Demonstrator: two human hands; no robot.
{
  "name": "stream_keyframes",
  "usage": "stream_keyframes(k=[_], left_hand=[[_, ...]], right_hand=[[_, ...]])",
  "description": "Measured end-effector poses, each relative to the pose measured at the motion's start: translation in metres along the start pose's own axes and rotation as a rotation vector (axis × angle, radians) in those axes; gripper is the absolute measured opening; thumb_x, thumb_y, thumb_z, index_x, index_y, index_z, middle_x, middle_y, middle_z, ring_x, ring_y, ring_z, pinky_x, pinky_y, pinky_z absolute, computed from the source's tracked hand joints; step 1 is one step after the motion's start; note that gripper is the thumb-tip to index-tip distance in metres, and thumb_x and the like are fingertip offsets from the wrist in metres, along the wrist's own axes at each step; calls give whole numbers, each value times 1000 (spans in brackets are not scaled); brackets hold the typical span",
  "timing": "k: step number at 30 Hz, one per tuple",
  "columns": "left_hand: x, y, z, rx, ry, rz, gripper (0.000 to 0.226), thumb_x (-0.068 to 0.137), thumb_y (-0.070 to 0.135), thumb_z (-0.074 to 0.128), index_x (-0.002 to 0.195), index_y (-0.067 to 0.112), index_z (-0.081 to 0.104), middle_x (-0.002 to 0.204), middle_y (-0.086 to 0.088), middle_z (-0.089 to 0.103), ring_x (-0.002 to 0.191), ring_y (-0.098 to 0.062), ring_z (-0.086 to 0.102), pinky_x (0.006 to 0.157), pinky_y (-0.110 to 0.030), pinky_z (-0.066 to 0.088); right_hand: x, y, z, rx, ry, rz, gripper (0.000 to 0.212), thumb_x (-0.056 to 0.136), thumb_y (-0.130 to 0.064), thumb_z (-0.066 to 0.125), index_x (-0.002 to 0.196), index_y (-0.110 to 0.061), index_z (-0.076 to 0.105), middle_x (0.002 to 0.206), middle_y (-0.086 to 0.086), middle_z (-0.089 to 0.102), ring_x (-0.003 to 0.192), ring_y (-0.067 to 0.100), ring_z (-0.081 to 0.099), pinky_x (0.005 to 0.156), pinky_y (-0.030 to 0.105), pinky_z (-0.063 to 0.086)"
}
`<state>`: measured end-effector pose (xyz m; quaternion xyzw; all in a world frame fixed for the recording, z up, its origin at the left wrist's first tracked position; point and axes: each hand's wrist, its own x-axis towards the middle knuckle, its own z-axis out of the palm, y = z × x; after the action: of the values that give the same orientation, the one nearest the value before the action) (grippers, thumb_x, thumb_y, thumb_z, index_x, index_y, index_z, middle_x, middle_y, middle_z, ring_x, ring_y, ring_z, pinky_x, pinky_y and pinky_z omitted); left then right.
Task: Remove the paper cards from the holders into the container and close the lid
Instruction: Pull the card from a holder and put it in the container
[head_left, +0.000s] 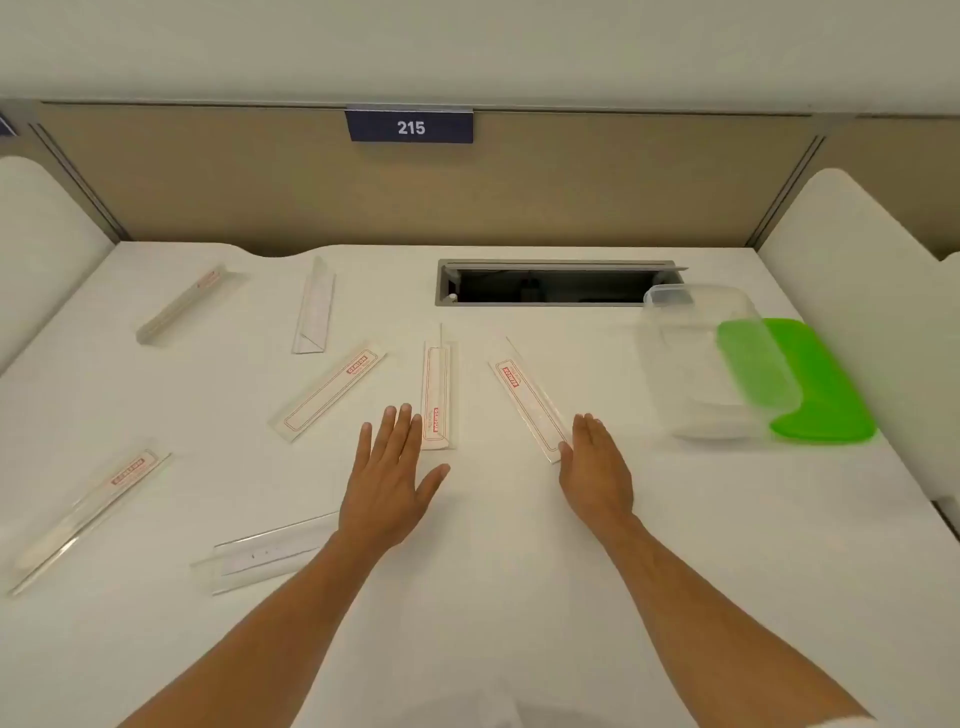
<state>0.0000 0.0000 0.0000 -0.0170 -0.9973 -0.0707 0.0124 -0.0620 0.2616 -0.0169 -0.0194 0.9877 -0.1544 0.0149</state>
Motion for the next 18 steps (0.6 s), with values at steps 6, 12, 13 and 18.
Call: stream_keyframes(k=[6,12,13,18], left_hand=[[-5,1,4,16,43,10,83,93,65,6,154,8,9,161,-2,-5,148,-19,-15,121,-41,-9],[1,6,-4,-43,96,62,79,96,61,19,153,6,20,162,-7,10,150,-22,-2,122,-43,1],[3,8,-6,-43,104,81,77,97,59,21,153,6,22,162,-8,12,150,-23,-1,122,-43,2],[15,22,-15,-49,117,175,70,98,45,45,153,6,24,162,-11,15,150,-27,3,122,-45,8]], right_hand=[[4,0,-1,78,130,55,24,101,-23,43,104,-7,61,95,8,69,87,30,66,62,30,40],[6,6,-11,362,208,172,17,99,-13,47,91,-10,62,82,7,69,76,31,65,61,31,47],[5,8,-13,472,209,192,17,97,-10,48,89,-12,62,81,5,68,76,28,66,63,30,49],[1,18,-29,998,119,303,18,94,-2,49,83,-6,63,75,7,67,69,26,71,64,35,60]])
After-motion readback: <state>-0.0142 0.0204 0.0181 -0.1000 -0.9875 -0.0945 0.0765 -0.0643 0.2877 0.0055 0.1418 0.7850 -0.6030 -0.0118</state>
